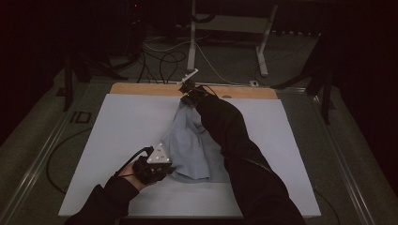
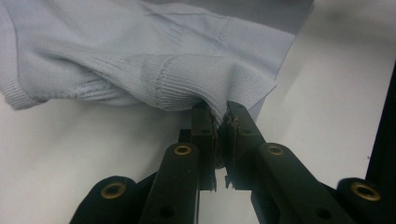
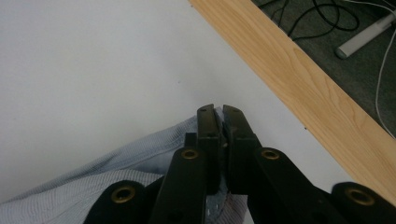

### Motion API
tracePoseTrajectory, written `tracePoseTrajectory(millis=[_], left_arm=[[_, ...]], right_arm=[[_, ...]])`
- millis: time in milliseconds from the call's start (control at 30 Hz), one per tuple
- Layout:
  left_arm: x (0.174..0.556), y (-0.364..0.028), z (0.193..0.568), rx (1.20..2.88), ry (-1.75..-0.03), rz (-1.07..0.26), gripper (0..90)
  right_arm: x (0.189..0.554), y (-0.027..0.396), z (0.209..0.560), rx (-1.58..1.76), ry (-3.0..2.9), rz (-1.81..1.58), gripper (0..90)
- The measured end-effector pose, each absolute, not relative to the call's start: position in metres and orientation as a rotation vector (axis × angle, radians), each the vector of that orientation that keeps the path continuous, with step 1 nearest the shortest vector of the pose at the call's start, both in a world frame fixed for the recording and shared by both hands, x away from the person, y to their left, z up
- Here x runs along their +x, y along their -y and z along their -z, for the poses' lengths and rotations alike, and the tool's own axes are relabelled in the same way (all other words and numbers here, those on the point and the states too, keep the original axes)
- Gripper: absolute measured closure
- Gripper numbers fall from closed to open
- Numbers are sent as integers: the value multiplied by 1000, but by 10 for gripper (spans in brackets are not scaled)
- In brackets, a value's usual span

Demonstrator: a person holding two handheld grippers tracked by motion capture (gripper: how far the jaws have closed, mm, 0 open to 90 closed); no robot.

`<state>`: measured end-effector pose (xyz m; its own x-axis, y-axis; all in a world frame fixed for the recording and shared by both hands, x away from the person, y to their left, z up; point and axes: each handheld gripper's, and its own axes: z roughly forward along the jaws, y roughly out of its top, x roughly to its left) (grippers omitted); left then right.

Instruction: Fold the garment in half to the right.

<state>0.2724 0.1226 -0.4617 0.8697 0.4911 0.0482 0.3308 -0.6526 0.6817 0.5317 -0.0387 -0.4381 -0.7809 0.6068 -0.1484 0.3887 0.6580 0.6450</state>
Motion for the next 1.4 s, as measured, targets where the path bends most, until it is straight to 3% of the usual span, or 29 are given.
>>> tracePoseTrajectory(millis=[533,1400], left_arm=[[281,-91,445,2381,-477,-298,845],[291,-34,450,2433,-319,-272,845]], right_arm=[[528,68,426,811,-2484,-901,872],[526,128,428,901,-2442,-940,871]])
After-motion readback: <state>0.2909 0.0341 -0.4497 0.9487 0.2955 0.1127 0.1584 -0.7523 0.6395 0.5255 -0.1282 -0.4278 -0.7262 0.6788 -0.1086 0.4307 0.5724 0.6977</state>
